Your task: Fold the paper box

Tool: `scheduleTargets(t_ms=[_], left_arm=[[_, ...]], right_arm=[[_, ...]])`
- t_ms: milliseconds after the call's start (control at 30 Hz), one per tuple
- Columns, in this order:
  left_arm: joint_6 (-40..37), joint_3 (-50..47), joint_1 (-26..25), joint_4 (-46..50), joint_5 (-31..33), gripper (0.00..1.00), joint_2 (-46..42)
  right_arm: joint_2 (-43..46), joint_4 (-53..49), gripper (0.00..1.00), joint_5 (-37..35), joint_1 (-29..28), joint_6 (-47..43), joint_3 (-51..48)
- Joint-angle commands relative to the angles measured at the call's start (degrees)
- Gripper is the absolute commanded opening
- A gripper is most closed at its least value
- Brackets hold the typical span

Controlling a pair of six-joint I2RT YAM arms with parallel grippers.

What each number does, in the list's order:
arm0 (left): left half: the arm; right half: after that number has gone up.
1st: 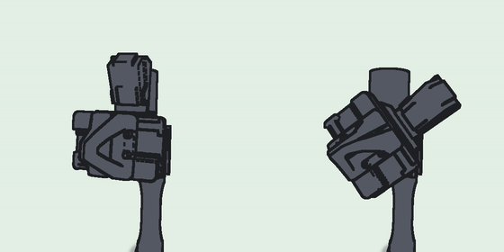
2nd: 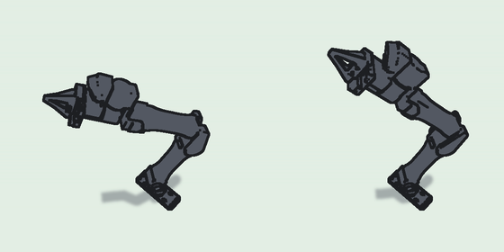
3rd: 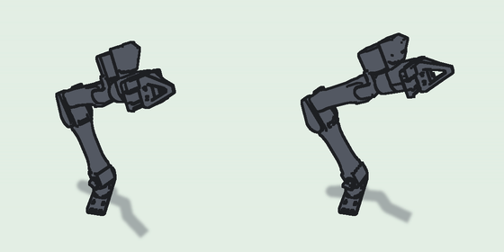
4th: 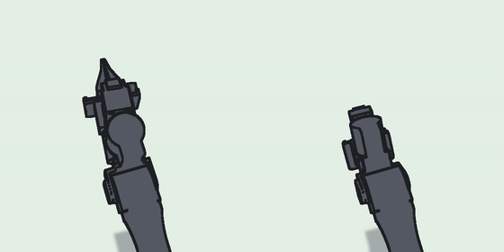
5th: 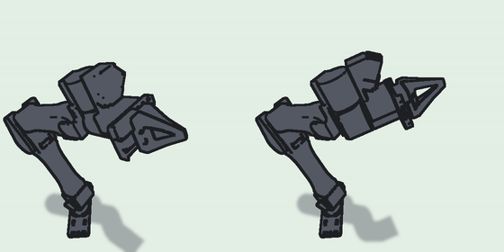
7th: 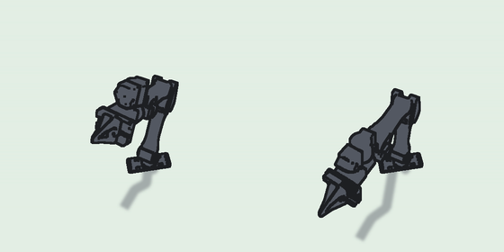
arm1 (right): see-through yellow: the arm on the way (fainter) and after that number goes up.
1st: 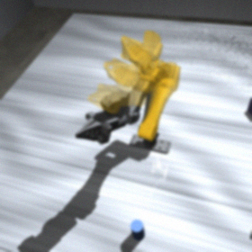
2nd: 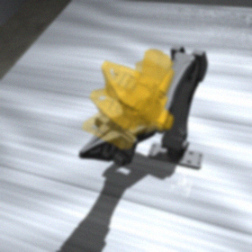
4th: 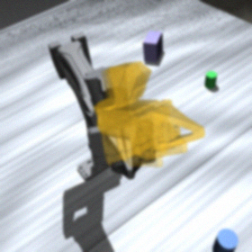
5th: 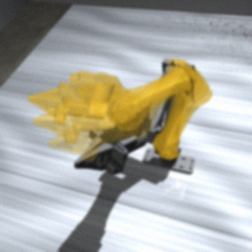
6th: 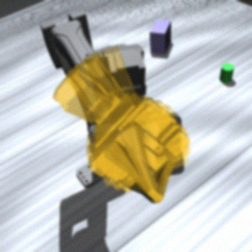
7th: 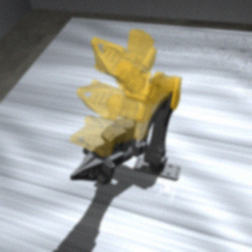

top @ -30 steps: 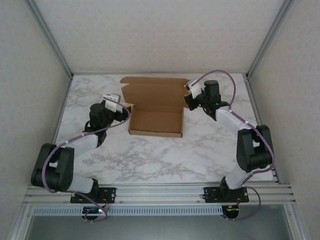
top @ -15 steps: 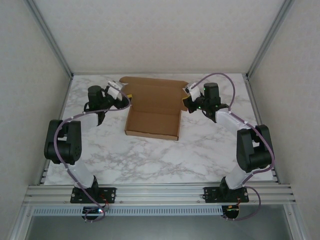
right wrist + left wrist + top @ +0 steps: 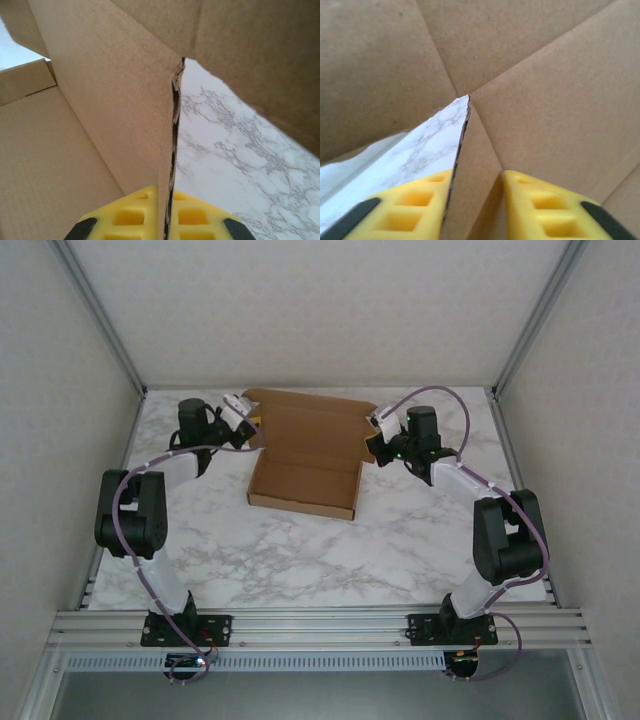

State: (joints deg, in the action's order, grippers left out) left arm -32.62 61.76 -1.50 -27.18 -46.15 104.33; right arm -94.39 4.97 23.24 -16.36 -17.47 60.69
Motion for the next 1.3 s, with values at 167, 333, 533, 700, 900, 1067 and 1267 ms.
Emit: scheduleTargets(t_ms=[167, 333, 533, 700, 900, 1067, 1267], left_arm=[[9.82, -5.69, -3.88, -2.22, 6.04, 0.00, -6.05], [17.90, -8.25, -8.64, -4.69, 17.64, 0.00, -10.56], [31.78, -14.69, -13.98, -9.57, 28.60, 0.00, -16.43], [35.05, -17.90, -20.72, -9.22, 44.31, 0.00, -19.56], [40.53, -16.88, -23.11, -5.07, 52.74, 0.00, -20.95], [44.82, -18.86, -23.11, -7.37, 54.76, 0.00, -22.42], [46.34, -20.08, -23.20, -6.42, 56.89, 0.00, -24.11]], right_arm=[[0.77, 0.34, 0.00, -15.02, -5.58, 4.90, 1.49], [0.46, -0.32, 0.00, -27.16, -9.05, 13.03, 3.12], [-0.08, -0.13, 0.00, -40.32, -13.40, 25.42, 5.50], [-0.88, 2.55, 0.00, -47.32, -18.34, 30.68, 6.79], [-0.54, 3.21, 0.00, -49.52, -20.12, 34.14, 6.46], [0.76, 4.38, 0.00, -50.08, -21.15, 36.01, 4.38], [2.06, 3.79, 0.00, -49.46, -22.52, 35.07, 3.74]])
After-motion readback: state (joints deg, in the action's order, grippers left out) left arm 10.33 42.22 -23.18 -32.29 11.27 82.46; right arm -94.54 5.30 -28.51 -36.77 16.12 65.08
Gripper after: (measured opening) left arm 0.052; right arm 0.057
